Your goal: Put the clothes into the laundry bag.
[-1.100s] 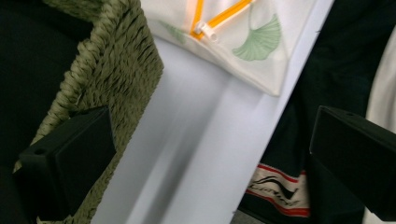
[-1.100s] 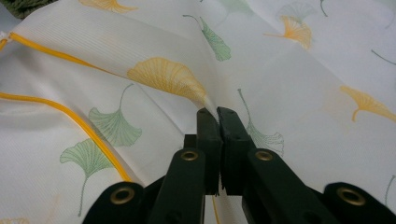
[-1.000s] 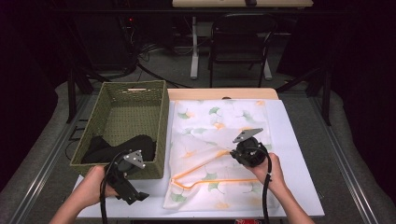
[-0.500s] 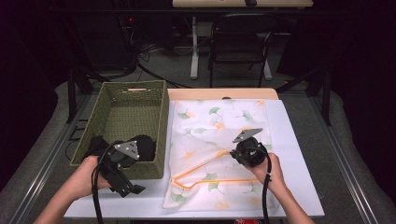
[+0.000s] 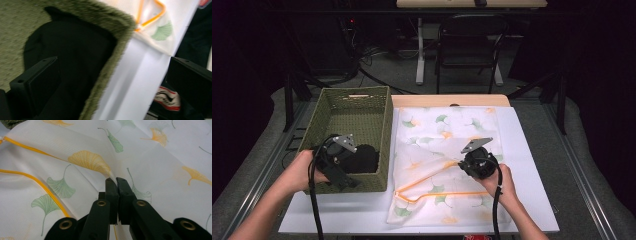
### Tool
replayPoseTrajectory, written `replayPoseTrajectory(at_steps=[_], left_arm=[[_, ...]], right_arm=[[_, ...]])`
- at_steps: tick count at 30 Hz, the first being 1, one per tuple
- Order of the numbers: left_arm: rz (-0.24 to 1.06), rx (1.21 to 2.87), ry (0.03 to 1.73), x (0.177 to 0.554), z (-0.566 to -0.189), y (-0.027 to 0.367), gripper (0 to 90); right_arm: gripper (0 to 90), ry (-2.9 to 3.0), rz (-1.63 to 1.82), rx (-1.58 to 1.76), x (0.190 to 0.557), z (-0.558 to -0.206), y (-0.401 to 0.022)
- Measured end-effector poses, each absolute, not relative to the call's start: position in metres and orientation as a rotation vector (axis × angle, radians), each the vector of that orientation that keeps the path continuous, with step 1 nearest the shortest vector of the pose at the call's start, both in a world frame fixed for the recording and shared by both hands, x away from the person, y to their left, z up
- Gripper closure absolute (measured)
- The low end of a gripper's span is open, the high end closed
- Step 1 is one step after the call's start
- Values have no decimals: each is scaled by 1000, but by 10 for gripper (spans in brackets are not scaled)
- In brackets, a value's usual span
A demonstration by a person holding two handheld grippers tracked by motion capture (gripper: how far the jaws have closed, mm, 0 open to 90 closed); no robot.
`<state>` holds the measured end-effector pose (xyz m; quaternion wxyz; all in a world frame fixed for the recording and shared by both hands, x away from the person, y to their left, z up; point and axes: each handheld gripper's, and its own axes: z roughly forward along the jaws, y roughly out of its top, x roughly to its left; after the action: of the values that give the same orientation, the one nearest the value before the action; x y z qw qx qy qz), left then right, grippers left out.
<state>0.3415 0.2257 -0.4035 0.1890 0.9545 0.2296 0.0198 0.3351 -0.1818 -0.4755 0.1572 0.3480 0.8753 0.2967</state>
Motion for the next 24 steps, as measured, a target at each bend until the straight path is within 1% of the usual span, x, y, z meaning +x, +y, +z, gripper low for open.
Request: replayPoseTrajectory(at_steps=[2,6,10,15,24], left_arm=[[85,2705,659,349,-403,229,0],[93,2753,683,362,-405,235,1],[107,2774,726,373,-410,240,1],[153,2802,761,383,-416,244,0],[121,2845,807,401,-431,246,1]], right_arm=[[886,2505,850,994,335,-476,-182],[886,2505,850,994,335,-476,-182],[886,2506,848,993,335,-476,-182],[885,2509,847,994,336,-476,-182],[885,2506,854,991,336,-476,-182]])
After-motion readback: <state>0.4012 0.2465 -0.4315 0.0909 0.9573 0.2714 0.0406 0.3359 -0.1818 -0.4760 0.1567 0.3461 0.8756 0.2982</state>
